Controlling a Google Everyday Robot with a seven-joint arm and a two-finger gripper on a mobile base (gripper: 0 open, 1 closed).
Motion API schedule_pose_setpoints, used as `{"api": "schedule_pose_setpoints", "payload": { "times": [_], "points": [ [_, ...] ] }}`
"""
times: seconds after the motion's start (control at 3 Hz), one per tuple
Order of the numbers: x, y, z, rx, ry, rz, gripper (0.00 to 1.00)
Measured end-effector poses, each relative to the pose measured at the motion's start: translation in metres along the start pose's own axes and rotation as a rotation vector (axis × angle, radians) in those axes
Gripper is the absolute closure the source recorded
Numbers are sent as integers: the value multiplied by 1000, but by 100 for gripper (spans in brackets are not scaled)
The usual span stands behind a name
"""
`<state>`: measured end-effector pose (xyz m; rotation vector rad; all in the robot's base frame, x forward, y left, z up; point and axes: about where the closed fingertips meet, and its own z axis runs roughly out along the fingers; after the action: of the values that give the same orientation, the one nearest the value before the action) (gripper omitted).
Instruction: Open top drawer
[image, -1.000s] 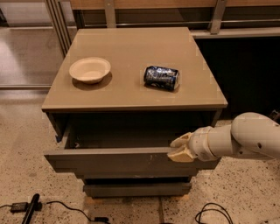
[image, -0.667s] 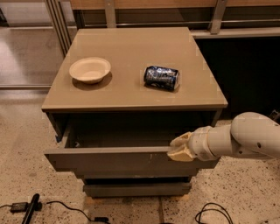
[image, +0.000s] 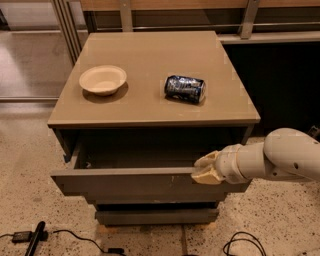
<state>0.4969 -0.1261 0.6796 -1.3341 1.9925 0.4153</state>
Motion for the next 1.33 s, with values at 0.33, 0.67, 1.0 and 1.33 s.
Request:
{"api": "schedule_pose_setpoints", "payload": {
  "times": [0.33,0.67,1.0,1.33],
  "points": [
    [0,0,0,0,0,0,35],
    [0,0,0,0,0,0,12],
    [0,0,0,0,0,0,0],
    [0,0,0,0,0,0,25]
  ]
}}
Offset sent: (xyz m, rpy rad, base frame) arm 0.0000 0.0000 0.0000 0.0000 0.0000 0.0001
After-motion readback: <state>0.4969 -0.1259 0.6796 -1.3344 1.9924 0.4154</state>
